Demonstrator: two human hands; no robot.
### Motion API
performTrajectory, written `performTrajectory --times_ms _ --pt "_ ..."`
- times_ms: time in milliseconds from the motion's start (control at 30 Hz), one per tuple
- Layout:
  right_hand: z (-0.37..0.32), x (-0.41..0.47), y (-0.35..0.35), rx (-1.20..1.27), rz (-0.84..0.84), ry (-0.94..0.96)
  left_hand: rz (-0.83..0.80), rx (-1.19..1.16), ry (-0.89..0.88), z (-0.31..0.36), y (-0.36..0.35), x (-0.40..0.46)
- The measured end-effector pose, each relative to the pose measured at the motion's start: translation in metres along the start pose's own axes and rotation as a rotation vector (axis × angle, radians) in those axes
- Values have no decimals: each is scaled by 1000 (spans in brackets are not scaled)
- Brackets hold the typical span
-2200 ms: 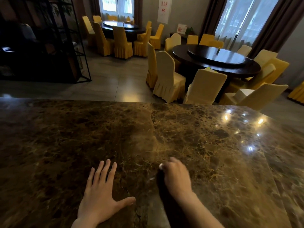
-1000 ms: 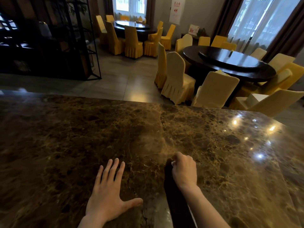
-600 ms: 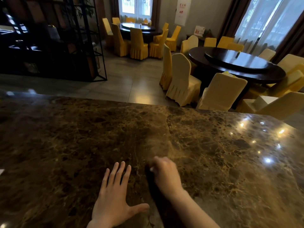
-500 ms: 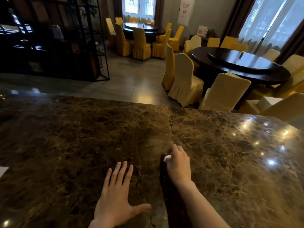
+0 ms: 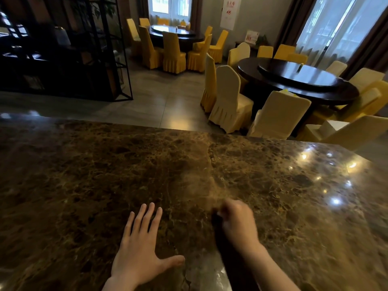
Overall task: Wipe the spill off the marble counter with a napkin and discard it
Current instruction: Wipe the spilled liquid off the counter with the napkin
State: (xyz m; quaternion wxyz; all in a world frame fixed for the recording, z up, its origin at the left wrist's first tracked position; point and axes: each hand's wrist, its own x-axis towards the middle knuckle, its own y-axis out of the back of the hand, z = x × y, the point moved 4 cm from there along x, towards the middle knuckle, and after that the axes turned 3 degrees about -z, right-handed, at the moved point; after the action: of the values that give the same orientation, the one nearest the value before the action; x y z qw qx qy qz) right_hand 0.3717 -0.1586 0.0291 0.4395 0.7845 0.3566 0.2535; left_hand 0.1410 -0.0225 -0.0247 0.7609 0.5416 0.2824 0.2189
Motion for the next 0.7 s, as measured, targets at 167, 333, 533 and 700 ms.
performTrajectory --times_ms 167,333,533,700 --pt "-16 2 -3 13 128 -198 22 8 -6 0 -2 -1" --pt "-60 -41 -29 41 -125 205 62 22 -12 -1 -5 0" --pt "39 -36 22 43 108 -233 89 7 -14 -2 -3 -1" --pt "16 -28 10 19 185 -340 85 -3 -6 -1 0 -2"
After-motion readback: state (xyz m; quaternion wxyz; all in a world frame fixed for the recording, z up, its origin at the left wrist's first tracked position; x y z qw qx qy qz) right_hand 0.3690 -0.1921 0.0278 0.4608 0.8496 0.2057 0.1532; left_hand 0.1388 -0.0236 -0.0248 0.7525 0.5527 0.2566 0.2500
